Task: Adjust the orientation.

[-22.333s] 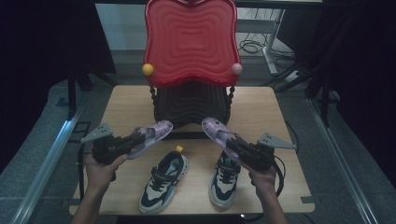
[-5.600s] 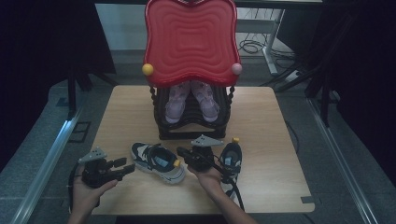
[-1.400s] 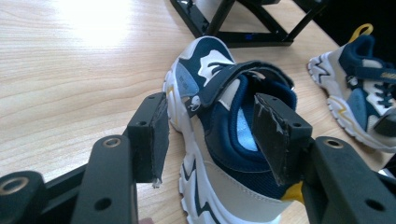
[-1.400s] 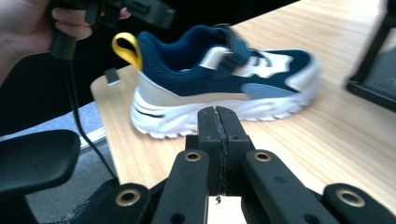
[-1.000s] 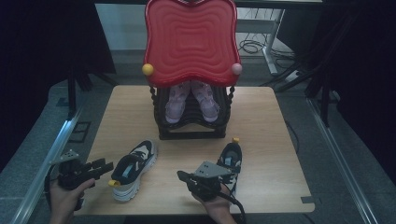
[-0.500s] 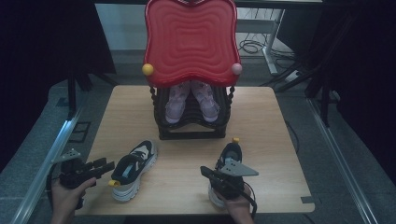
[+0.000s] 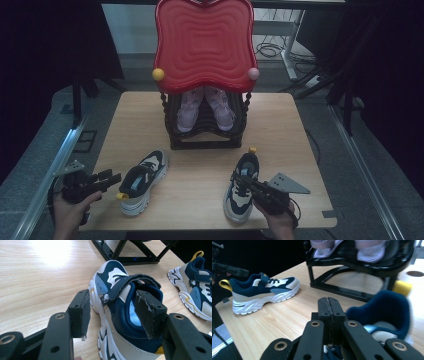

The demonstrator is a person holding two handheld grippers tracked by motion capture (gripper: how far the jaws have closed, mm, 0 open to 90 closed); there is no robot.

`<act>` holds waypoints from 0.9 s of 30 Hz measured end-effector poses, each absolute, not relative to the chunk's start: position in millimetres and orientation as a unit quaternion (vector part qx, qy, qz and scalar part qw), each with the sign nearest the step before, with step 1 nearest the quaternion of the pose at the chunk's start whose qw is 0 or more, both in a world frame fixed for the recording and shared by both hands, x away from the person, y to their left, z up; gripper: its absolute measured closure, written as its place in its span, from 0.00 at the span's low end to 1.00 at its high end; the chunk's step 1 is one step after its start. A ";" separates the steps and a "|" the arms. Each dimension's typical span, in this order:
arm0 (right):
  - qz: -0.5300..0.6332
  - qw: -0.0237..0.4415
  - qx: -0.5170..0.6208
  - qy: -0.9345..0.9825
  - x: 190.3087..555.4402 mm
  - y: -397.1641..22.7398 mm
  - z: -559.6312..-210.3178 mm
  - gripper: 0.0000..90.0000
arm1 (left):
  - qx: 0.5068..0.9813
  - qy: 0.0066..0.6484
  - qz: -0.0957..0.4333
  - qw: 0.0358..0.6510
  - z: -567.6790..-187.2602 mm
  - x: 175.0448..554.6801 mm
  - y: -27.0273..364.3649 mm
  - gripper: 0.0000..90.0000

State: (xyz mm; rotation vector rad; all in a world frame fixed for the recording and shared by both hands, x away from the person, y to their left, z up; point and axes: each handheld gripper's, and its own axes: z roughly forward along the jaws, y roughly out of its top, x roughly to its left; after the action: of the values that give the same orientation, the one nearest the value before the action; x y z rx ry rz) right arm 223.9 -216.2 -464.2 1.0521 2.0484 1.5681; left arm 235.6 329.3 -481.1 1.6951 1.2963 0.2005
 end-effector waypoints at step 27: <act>0.532 0.175 0.403 0.723 215.9 -275.0 -501.3 1.00 | 0.693 0.538 0.081 0.473 -485.3 229.1 330.7 0.51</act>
State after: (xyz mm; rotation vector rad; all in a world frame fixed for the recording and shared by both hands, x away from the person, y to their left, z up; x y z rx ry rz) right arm 215.9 -275.0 -501.3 1.1434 2.0501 1.5084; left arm 229.1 330.7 -485.3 1.6961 1.3157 0.1980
